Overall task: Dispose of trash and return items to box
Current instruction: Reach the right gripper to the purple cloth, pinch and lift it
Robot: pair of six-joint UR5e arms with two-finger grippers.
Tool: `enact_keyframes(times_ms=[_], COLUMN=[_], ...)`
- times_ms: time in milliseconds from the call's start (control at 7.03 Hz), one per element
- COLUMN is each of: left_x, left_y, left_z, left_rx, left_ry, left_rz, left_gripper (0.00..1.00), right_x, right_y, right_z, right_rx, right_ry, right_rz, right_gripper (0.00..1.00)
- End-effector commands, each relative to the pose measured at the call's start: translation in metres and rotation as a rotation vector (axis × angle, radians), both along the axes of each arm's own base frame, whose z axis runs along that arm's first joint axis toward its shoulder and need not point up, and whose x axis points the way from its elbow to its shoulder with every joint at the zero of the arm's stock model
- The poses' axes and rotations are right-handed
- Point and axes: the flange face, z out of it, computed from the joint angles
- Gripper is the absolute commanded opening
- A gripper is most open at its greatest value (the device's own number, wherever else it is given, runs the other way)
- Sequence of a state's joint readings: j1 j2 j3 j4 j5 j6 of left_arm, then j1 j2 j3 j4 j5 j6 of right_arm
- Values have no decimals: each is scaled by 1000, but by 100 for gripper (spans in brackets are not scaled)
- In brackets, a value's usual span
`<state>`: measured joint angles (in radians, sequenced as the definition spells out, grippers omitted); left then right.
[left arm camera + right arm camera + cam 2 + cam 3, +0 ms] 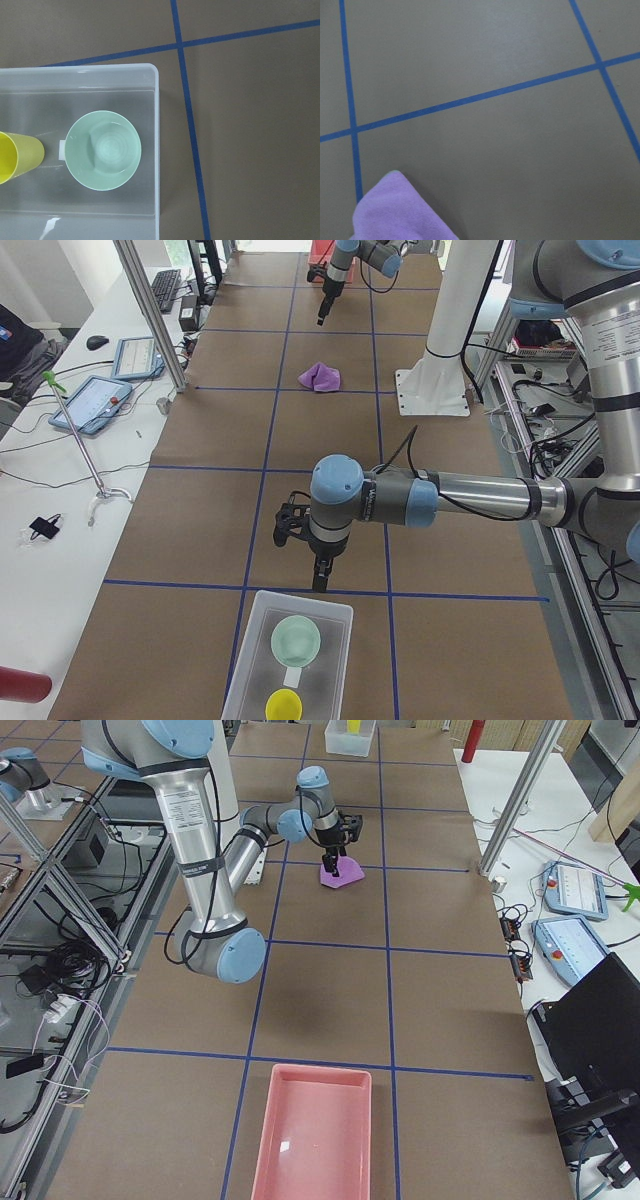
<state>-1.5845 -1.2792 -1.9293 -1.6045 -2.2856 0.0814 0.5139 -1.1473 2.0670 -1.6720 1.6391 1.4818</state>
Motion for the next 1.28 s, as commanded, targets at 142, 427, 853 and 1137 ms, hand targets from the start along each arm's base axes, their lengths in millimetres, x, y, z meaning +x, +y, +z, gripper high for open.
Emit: enact_keyframes(times_ms=[142, 427, 853, 1137], left_x=[0, 0, 0, 0], left_y=[0, 0, 0, 0], left_z=[1, 4, 6, 9], left_rx=[-3, -9, -10, -13], left_ry=[0, 0, 0, 0], left_rz=[-3, -3, 0, 2], left_gripper=[98, 98, 98, 98], right_x=[-95, -131, -159, -156], right_y=[-2, -5, 13, 14], right_z=[-29, -40, -32, -37], right_rx=[-34, -48, -67, -61], right_ry=[16, 27, 48, 37], right_rz=[69, 103, 108, 106], right_gripper=[84, 76, 13, 0])
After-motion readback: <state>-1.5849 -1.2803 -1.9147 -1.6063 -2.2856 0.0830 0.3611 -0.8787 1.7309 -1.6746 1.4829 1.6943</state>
